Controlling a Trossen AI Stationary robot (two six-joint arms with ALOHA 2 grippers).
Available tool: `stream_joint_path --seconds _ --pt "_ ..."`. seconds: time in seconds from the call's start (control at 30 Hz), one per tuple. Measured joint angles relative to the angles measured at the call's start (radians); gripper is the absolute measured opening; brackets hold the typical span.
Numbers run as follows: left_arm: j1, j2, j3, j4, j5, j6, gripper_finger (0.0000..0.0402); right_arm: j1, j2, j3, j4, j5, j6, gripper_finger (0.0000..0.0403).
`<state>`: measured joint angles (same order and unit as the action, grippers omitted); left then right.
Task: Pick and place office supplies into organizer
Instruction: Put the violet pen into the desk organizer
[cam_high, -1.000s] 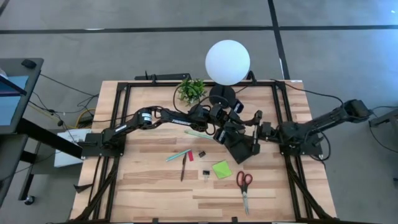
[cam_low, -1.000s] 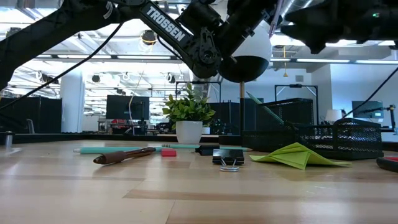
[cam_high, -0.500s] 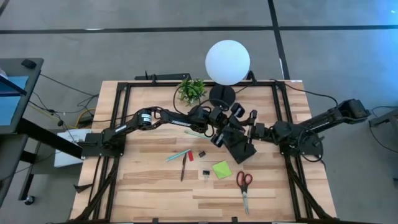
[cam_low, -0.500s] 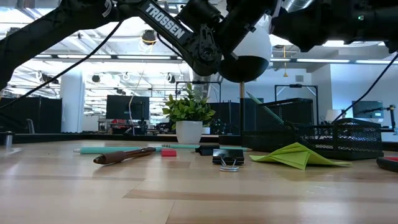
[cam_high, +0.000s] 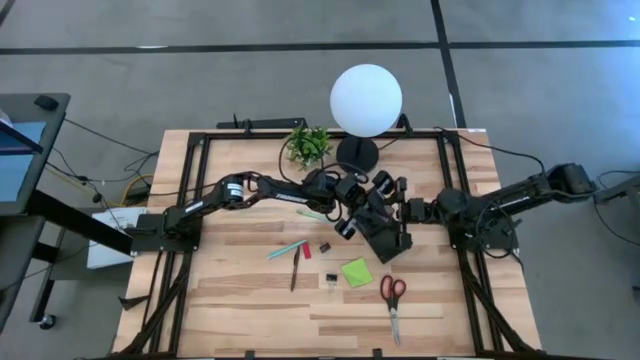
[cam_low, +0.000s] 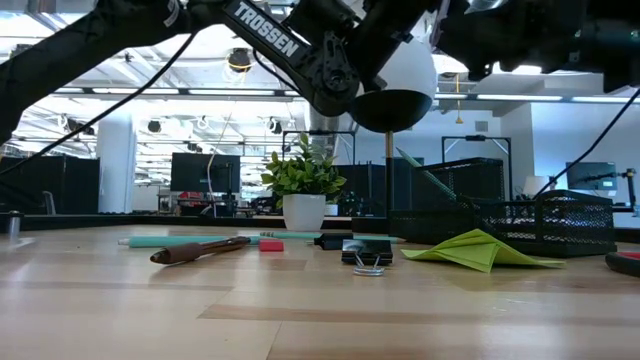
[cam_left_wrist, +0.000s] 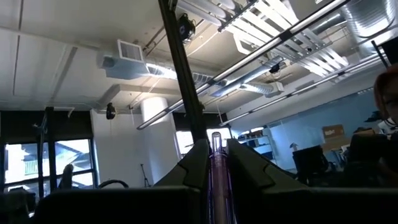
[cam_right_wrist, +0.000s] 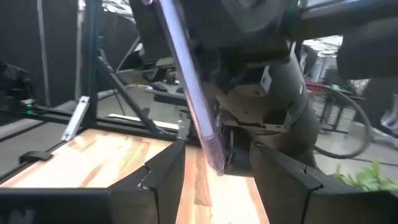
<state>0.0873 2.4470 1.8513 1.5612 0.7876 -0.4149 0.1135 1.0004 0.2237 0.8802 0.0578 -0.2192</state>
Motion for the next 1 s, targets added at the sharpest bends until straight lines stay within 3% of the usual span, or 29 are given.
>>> stream_joint_path --seconds 0.23,0.8,1.0 --pt "-0.006 0.000 0.000 -0.001 0.004 0.025 0.0025 -0.022 0.001 0.000 0.025 -0.019 -0.015 0.0162" --pt "-0.003 0.000 0.001 -0.009 0.046 0.143 0.0025 -0.099 0.000 0.000 0.003 -0.208 -0.023 0.0102" --pt "-0.003 0.000 0.001 -0.021 0.050 0.155 0.0025 -0.108 0.000 0.000 0.003 -0.224 -0.024 0.0093"
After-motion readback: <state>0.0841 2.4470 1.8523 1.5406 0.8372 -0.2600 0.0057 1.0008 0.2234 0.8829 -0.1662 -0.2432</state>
